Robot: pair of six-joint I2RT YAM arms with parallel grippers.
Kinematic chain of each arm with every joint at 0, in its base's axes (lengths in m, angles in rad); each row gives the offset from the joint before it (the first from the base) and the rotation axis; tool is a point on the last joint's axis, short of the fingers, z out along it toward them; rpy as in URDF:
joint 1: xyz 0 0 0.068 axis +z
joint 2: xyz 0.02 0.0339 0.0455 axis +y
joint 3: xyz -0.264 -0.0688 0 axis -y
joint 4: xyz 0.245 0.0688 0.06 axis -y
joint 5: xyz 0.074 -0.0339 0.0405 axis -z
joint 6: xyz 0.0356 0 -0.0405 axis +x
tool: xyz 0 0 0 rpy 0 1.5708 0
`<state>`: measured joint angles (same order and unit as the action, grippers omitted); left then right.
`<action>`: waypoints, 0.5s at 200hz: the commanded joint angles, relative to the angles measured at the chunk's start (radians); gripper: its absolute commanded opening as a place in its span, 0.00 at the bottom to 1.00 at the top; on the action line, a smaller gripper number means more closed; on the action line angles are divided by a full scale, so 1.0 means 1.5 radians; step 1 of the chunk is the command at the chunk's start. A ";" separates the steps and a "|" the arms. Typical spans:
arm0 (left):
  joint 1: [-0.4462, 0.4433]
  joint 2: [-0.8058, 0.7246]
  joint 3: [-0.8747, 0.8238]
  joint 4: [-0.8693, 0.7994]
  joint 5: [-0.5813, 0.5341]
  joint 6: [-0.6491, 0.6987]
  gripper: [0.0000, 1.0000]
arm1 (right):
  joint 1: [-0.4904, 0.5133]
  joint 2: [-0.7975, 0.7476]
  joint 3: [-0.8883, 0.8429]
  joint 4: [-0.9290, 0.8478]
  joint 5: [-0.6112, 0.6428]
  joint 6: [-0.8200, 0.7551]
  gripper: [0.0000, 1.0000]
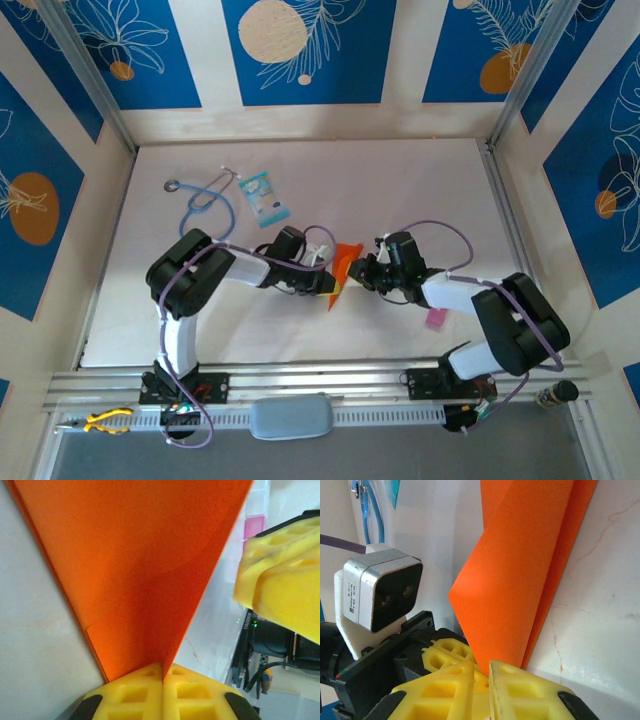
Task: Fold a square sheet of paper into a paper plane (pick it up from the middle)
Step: Fold the wing for the fifth time at the center of the table.
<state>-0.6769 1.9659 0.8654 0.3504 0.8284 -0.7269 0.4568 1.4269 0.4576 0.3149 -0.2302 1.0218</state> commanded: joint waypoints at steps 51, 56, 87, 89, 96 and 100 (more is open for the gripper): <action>0.013 0.025 -0.037 0.110 0.026 -0.070 0.00 | -0.017 0.041 0.022 0.040 -0.048 -0.012 0.16; 0.014 0.026 -0.041 0.119 0.026 -0.075 0.00 | -0.017 0.043 0.022 0.042 -0.051 -0.013 0.16; 0.017 0.032 -0.053 0.148 0.029 -0.097 0.00 | -0.020 0.059 0.035 0.058 -0.071 -0.021 0.15; 0.017 0.033 -0.053 0.149 0.029 -0.097 0.00 | -0.020 0.060 0.036 0.059 -0.073 -0.021 0.16; 0.019 0.033 -0.055 0.150 0.029 -0.098 0.00 | -0.020 0.066 0.042 0.063 -0.080 -0.024 0.15; 0.018 0.032 -0.055 0.151 0.029 -0.098 0.00 | -0.020 0.070 0.045 0.065 -0.084 -0.026 0.15</action>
<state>-0.6640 1.9865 0.8082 0.5400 0.8616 -0.8570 0.4313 1.5032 0.4824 0.3737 -0.2989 1.0161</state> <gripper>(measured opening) 0.061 0.155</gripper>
